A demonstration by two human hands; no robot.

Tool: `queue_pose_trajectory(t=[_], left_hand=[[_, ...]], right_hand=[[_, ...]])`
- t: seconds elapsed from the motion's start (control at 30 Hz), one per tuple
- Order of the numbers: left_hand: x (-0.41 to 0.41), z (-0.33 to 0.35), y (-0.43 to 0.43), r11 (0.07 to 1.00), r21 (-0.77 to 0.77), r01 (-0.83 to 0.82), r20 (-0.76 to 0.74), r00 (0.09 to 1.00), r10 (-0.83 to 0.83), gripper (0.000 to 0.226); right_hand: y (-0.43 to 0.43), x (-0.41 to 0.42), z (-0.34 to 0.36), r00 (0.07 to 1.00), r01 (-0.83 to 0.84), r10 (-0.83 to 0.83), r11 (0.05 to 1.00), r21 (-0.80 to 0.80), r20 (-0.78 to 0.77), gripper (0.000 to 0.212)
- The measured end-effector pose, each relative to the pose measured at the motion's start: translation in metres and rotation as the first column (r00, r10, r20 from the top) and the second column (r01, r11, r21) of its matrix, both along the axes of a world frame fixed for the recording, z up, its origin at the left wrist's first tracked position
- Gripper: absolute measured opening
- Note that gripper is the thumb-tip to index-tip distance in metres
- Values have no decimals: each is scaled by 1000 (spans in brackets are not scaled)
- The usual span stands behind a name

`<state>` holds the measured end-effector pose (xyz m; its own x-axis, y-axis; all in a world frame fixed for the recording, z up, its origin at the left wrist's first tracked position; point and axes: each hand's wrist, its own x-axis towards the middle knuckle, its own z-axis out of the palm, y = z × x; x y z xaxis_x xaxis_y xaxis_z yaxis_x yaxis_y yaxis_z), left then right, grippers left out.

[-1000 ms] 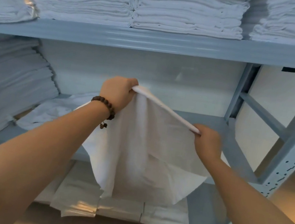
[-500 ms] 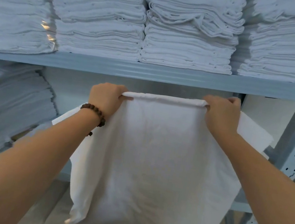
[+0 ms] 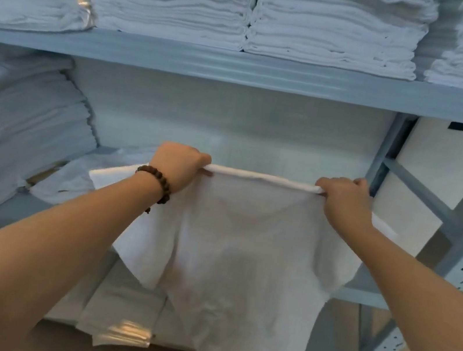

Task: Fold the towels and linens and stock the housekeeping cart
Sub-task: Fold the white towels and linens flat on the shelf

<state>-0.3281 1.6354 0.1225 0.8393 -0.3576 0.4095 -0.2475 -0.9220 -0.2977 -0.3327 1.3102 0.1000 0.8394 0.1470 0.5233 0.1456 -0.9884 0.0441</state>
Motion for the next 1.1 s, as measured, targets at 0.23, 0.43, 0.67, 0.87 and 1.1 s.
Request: queue_pose_trajectory(t=[0.23,0.43,0.67,0.87,1.1], left_hand=[[33,-27,15,993,-93,65,77,995,-58,14],[75,-58,34,996,4,85,-55,995,-85,44],[147,-43,34,966,145,214,-47,977,-209,52],[236,-77,3,944,253,210,-66,978,-200,28],[352,-191,-18,972,225,65,-138,990,-34,31]], right_hand=[[8,28,-17,997,-15,15,1000,0,81,18],[2,51,-42,993,-53,50,998,-23,-107,22],[-16,87,-31,996,-49,19,934,-354,-87,27],[-45,170,-69,978,-54,-46,884,-465,-202,21],[-79,317,-170,975,-104,-16,846,-523,-221,38]])
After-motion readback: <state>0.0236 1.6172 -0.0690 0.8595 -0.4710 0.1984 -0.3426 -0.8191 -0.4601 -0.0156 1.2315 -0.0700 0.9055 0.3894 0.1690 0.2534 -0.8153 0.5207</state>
